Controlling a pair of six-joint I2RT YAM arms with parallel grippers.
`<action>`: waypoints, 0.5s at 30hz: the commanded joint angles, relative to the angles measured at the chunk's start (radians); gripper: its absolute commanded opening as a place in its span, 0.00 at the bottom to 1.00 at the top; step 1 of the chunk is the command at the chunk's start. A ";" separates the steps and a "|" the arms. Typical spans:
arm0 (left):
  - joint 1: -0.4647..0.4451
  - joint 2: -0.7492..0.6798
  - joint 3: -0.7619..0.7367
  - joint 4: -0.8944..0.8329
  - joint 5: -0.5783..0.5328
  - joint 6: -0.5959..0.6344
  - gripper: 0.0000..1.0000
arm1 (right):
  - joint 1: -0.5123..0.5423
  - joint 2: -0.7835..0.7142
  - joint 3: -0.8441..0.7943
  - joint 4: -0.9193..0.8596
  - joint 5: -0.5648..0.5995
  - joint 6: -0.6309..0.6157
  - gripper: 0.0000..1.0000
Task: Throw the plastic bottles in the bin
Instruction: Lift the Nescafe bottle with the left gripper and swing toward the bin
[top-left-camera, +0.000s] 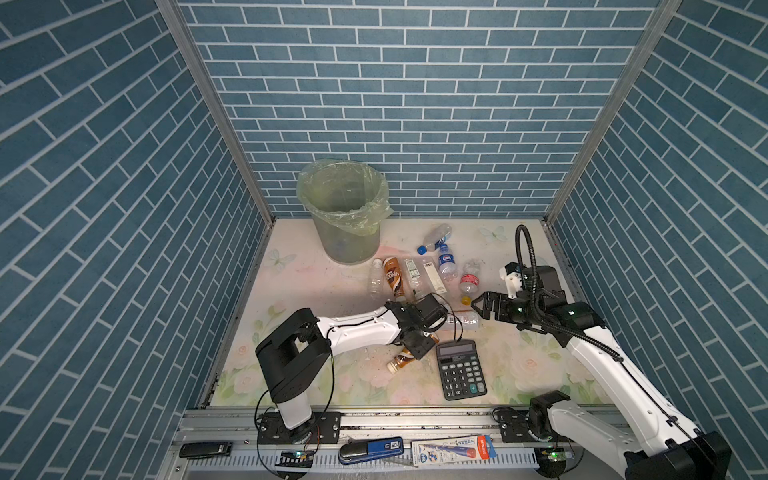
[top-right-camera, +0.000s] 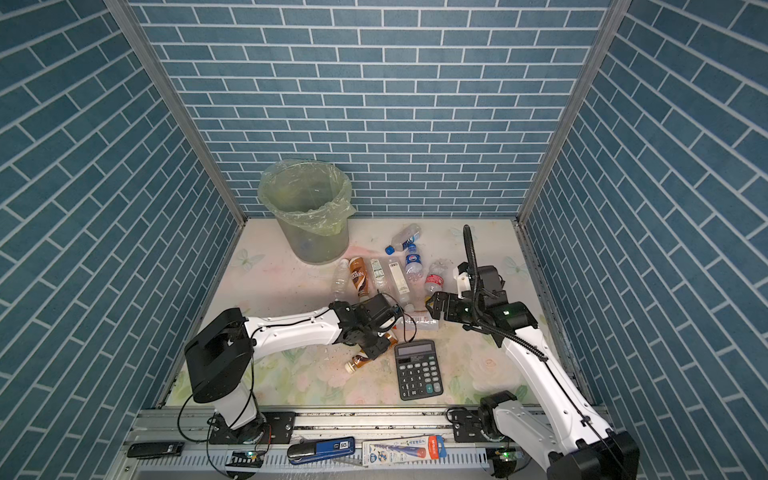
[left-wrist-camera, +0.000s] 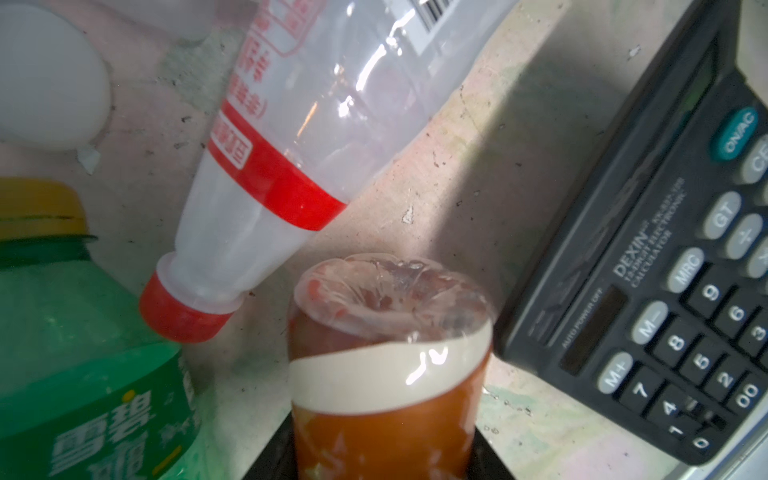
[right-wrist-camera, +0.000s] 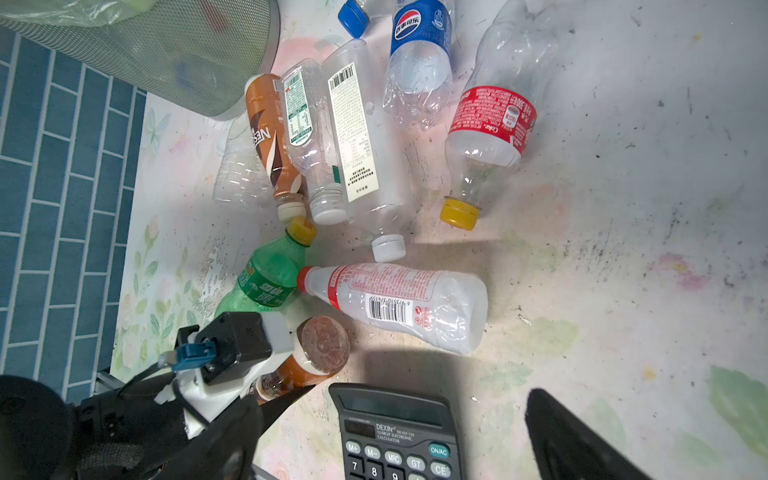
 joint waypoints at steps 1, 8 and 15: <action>0.012 -0.038 -0.002 -0.033 -0.021 0.004 0.49 | -0.006 -0.019 -0.017 0.007 -0.014 0.004 0.99; 0.019 -0.067 0.016 -0.048 -0.023 -0.005 0.49 | -0.008 -0.020 -0.016 0.007 -0.017 0.002 0.99; 0.032 -0.126 0.050 -0.059 -0.020 -0.019 0.49 | -0.009 -0.010 0.006 0.009 -0.020 0.000 0.99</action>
